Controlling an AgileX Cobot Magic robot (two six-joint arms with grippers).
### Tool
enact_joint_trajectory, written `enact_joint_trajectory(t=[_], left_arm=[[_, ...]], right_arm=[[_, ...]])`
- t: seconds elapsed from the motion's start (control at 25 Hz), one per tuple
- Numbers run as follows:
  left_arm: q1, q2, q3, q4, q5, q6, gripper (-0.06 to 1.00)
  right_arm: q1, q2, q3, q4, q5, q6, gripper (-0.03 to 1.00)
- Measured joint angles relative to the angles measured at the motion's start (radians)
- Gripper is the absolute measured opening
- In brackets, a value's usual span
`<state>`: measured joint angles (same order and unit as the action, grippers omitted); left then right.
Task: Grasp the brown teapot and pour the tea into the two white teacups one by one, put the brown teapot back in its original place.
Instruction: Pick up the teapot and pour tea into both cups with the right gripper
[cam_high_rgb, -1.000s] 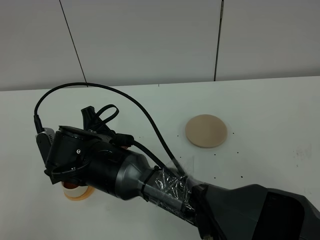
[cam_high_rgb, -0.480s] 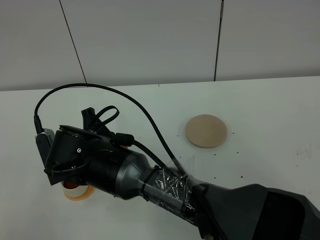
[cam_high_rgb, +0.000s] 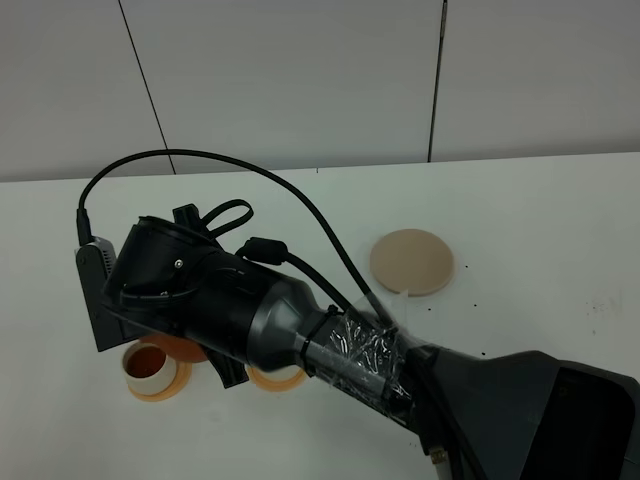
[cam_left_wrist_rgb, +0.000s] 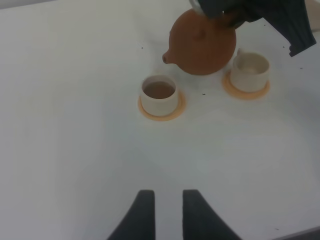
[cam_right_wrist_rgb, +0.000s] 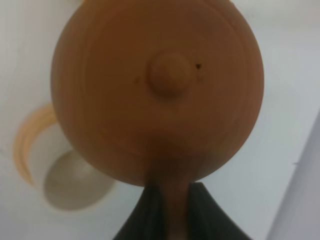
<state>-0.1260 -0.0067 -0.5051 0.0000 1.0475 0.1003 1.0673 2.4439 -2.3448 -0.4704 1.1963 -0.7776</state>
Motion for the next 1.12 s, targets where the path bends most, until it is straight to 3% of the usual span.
enact_joint_trajectory(t=[0.8,1.12], left_arm=[[0.0,0.0,0.0,0.0,0.0,0.0,0.21],[0.0,0.0,0.0,0.0,0.0,0.0,0.21]], right_arm=[[-0.108,-0.065,0.0,0.241,0.025,-0.086,0.1],[-0.17,-0.083,0.0,0.435,0.035,-0.114,0.1]])
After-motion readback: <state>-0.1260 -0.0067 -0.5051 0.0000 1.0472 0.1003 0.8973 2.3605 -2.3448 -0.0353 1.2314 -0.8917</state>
